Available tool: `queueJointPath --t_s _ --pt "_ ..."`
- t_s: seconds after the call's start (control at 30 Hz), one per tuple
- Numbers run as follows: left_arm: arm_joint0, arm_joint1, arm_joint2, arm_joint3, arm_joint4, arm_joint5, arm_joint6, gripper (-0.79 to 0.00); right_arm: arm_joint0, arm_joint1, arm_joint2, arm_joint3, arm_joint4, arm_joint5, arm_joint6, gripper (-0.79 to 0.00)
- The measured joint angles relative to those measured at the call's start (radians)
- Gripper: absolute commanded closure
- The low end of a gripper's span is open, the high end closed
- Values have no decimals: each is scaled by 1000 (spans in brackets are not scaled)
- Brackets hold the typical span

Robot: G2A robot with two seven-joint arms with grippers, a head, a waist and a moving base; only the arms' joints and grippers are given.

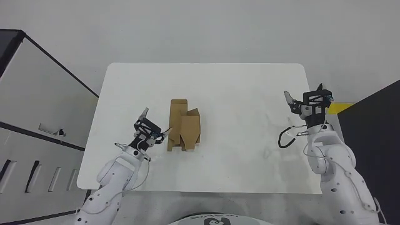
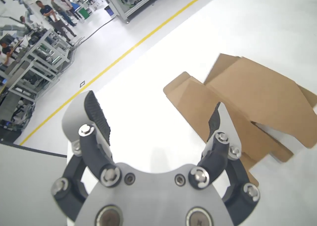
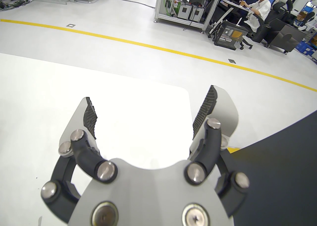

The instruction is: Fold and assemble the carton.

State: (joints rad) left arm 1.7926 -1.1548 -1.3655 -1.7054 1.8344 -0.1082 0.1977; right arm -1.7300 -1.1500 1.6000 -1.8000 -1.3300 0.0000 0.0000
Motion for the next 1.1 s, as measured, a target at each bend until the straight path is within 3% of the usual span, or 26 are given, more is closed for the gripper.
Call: queueJointPath --t_s 0.2,0.5,0.9,1.1 --pt "20 3 4 -12 1 -53 -33 -785 0 0 0 0 0 0 0 -785" --pt "23 3 2 -15 14 -38 -40 -785 0 0 0 0 0 0 0 -785" --pt "82 17 6 -49 44 -153 10 -785 0 0 0 0 0 0 0 -785" --pt "85 20 5 -56 81 -152 21 -785 0 0 0 0 0 0 0 -785"
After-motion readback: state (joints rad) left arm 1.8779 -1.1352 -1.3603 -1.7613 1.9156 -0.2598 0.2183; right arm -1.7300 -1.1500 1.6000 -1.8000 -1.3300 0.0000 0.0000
